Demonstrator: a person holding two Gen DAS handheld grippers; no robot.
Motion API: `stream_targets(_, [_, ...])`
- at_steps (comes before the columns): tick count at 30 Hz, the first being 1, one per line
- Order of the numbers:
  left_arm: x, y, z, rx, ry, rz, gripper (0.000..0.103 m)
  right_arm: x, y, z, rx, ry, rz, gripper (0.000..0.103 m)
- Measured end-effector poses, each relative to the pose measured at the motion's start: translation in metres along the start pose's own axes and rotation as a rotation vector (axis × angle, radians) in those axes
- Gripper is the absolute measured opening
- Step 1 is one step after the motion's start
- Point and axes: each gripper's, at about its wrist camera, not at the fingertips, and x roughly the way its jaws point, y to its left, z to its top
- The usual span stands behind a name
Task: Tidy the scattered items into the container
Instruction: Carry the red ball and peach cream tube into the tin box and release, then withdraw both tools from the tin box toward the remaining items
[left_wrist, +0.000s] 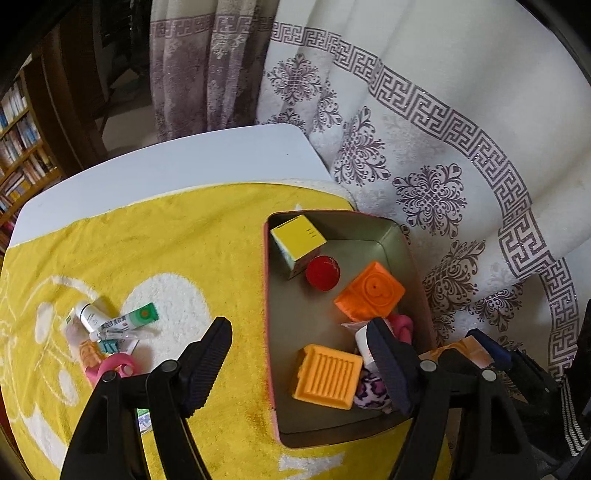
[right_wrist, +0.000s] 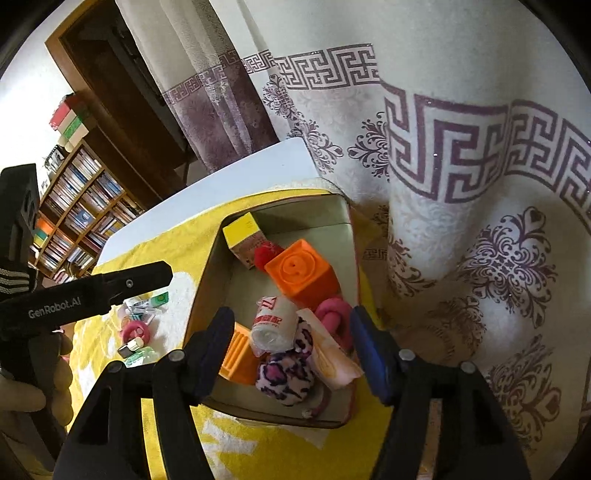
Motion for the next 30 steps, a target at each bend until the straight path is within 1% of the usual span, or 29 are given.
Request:
stream_targets(3, [-0.003, 0.005, -0.004, -0.015, 0.001, 0.003, 0.077, -0.001, 0.002, -0.001, 0.010, 0.009, 0.051, 0.068])
stream_targets(4, [-0.005, 0.008, -0.006, -0.022, -0.001, 0.006, 0.077, 0.000, 0.002, -0.001, 0.025, 0.026, 0.092, 0.068])
stream_targets(6, [-0.008, 0.012, -0.008, -0.033, -0.004, 0.011, 0.077, 0.001, 0.005, -0.003, 0.037, 0.042, 0.137, 0.068])
stream_targets(9, [-0.013, 0.019, -0.012, -0.046, -0.012, 0.018, 0.077, 0.002, 0.011, -0.007, 0.027, 0.050, 0.152, 0.068])
stream_targets(13, [-0.021, 0.028, -0.018, -0.061, -0.020, 0.028, 0.077, 0.003, 0.013, -0.008, 0.071, 0.062, 0.233, 0.068])
stream_targets(17, [-0.030, 0.040, -0.026, -0.078, -0.027, 0.046, 0.077, 0.001, 0.019, -0.010, 0.081, 0.052, 0.223, 0.068])
stream_targets(21, [-0.039, 0.061, -0.038, -0.119, -0.029, 0.070, 0.077, -0.004, 0.028, -0.012, 0.073, 0.040, 0.208, 0.068])
stream_targets(25, [-0.046, 0.087, -0.050, -0.163, -0.025, 0.099, 0.077, -0.002, 0.046, -0.017, 0.033, 0.044, 0.207, 0.069])
stream_targets(30, [-0.058, 0.119, -0.067, -0.213, -0.025, 0.130, 0.077, 0.005, 0.076, -0.026, -0.024, 0.066, 0.224, 0.068])
